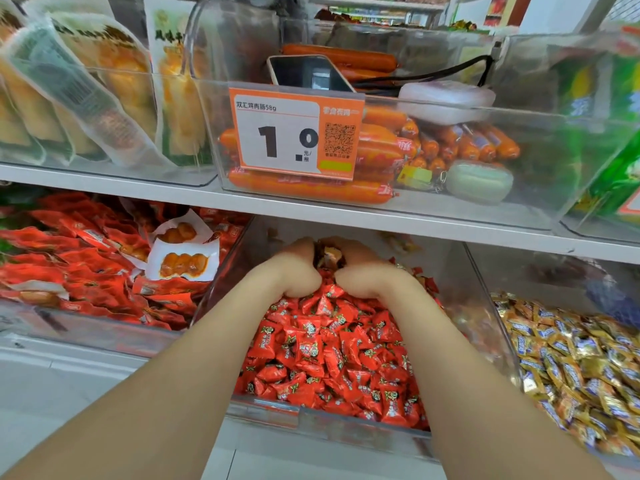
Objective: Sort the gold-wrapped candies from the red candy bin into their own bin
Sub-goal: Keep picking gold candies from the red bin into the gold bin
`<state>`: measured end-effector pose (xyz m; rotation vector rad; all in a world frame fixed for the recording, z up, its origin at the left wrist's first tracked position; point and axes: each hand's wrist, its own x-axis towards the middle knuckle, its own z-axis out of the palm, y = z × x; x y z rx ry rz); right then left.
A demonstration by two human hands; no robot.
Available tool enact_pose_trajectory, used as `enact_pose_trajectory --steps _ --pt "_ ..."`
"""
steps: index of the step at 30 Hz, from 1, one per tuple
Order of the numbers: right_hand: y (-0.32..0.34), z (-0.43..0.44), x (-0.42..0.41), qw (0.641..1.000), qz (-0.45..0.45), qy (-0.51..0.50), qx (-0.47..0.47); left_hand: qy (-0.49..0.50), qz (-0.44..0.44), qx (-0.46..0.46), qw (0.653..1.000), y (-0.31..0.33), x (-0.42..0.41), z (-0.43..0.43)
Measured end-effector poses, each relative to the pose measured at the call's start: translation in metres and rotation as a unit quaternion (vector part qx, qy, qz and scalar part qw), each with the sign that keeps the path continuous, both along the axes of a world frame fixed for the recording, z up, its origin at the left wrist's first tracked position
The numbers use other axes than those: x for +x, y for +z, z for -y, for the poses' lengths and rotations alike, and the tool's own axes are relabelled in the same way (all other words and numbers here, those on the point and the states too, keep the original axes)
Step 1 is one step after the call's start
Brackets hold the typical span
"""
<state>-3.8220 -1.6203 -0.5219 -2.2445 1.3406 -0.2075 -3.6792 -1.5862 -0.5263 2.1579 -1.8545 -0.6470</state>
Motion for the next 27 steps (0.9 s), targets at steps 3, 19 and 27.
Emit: enact_pose_trajectory --steps 3,19,27 --pt "0.009 -0.005 -0.010 0.998 0.057 -0.001 0.023 -0.018 -0.049 0.011 0.999 0.009 0.002 -0.012" --pt "0.039 -0.108 -0.122 0.996 0.030 0.046 -0.071 -0.171 -0.069 -0.098 0.978 0.048 -0.010 -0.117" --pt "0.040 -0.112 -0.136 0.979 0.085 -0.017 -0.186 -0.188 -0.080 -0.254 0.945 0.043 -0.018 -0.125"
